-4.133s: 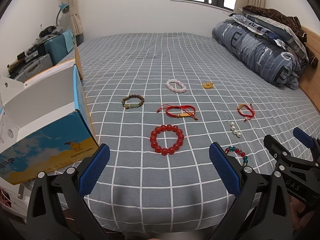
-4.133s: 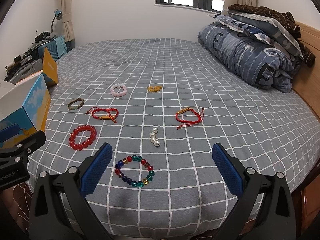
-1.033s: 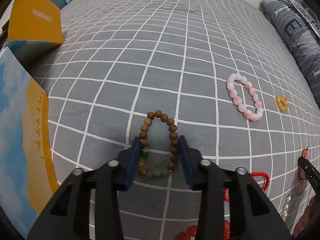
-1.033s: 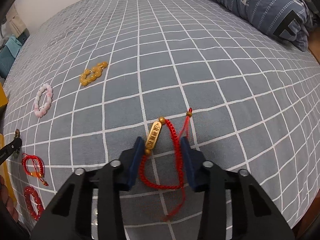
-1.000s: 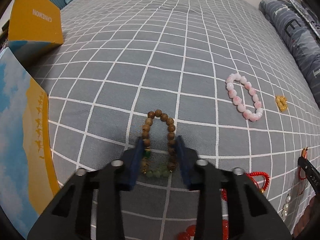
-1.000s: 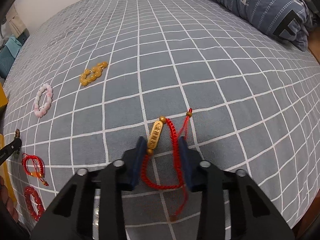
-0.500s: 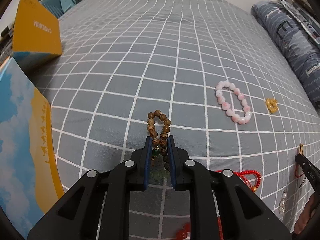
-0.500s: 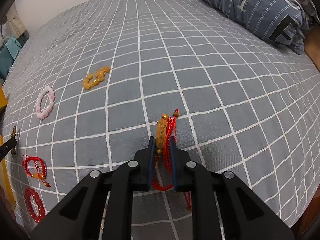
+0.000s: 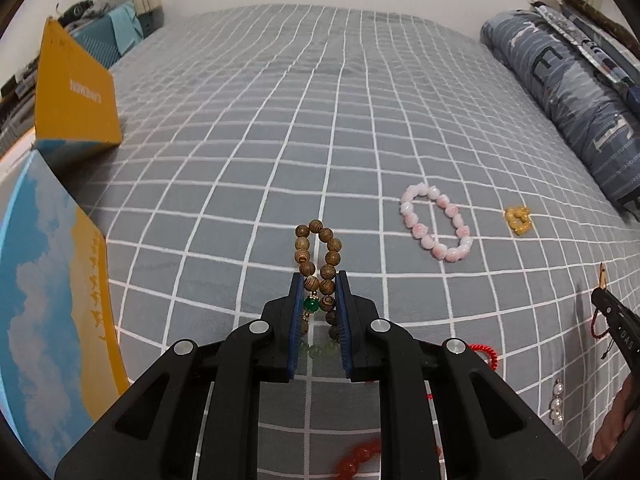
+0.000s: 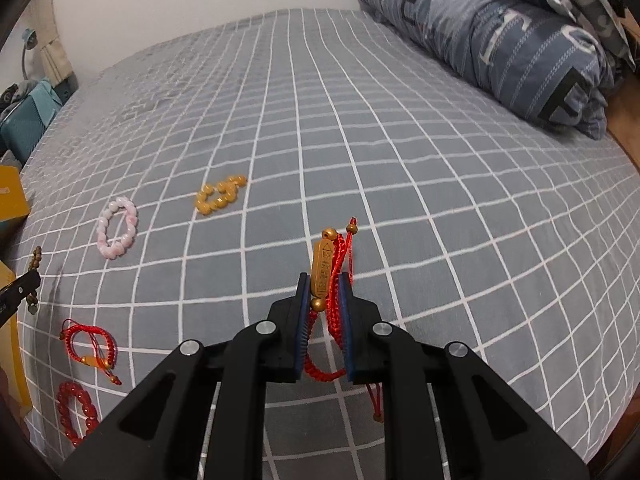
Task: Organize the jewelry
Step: 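Carry both held bracelets over the white cardboard box with both tools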
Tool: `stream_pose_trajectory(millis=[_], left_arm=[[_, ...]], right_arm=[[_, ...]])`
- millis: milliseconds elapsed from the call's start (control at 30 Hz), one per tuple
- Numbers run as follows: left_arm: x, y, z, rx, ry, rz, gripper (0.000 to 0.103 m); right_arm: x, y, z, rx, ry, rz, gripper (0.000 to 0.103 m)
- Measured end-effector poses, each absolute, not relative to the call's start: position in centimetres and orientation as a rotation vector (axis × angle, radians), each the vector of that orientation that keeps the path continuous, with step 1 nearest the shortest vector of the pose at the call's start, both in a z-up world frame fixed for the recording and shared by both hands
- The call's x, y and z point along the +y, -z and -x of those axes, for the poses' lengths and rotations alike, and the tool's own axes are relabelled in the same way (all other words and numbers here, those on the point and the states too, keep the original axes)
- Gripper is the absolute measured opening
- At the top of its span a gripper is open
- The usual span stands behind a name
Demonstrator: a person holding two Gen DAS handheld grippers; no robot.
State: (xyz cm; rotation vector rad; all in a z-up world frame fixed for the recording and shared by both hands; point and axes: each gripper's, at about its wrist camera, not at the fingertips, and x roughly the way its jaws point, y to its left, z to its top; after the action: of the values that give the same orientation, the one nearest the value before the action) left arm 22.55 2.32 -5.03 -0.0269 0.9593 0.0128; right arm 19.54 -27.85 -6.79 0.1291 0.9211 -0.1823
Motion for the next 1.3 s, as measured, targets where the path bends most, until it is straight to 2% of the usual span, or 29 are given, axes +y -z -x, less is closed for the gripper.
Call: stream_pose_trajectory(millis=[600,833,1100,1300], left_arm=[[-0.2,0.8,-19.8,0.691,0.095,-0.017,0.015],[-1.0,-0.2,-18.6,0.608,0.104,-0.059,0.015],[-2.3,-1.7,-18.2,0.634,0.099,-0.095,0.015],[0.1,-4.4,-16.6,0.628,0.063,-0.076,0.015]], right_arm=[[-25.2,3.4,-17.8,0.667,0.161,-0.002,0.013],[-24.7,2.8,-17.6,0.623,0.153,-0.012,0.013],[-23.5,1.7,-17.7,0.645,0.157,-0.036,0.014],[-20.3,-1.0,-17.3,0.626,0.105,-0.032,0.014]])
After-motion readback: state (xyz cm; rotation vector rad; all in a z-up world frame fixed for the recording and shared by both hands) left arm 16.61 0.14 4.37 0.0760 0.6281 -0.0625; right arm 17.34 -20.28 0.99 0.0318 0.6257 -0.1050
